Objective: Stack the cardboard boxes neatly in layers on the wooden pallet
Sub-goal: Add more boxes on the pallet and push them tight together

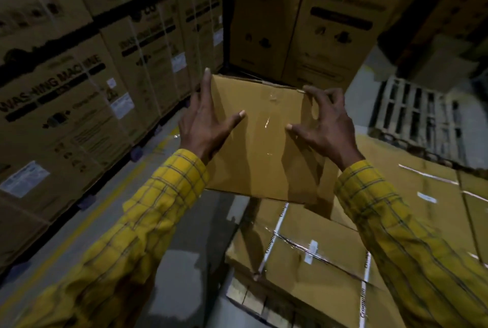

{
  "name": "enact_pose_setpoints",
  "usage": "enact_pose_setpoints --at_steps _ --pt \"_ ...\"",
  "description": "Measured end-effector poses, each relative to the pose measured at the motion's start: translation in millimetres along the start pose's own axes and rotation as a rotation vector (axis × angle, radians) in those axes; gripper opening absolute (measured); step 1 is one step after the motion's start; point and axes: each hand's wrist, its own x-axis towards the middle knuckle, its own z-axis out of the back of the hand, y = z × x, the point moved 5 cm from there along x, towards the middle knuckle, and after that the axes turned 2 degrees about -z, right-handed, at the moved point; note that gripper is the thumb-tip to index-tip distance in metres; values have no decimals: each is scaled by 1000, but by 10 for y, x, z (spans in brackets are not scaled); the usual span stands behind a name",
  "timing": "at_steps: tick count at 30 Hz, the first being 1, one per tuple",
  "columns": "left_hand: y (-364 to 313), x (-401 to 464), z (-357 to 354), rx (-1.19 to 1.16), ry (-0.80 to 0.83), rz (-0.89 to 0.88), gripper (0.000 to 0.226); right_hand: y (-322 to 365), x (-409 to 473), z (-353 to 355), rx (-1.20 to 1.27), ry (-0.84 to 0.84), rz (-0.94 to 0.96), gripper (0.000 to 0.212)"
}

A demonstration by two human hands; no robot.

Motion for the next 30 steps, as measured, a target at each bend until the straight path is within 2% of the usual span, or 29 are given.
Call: enact_pose_setpoints --at_steps 6,11,16,18,21,23,27,30 --pt "-125 -389 -887 -45 105 73 108 -785 -495 -111 -14 73 -147 86" --pt "-120 -632 -1153 -63 131 70 92 -1123 -918 -278 39 104 -188 83" --pt "-120 -902 -1168 -89 123 110 72 -1266 -1299 -326 103 3 -309 56" --pt "13 -1053 -1206 -70 150 169 74 -1366 -1470 -356 88 -15 -373 59" --pt "271 -1156 -1347 56 257 252 88 -1543 -1582 -455 47 87 -519 60" --pt "450 -1154 -1482 131 356 282 87 -1619 -1553 -551 -1 204 -591 70" --pt "638 -1153 -1698 218 568 316 98 -1765 -1548 -810 -83 479 -690 107" --pt "732 -1283 -1822 207 696 356 101 -1896 -1675 -999 14 629 -743 135"
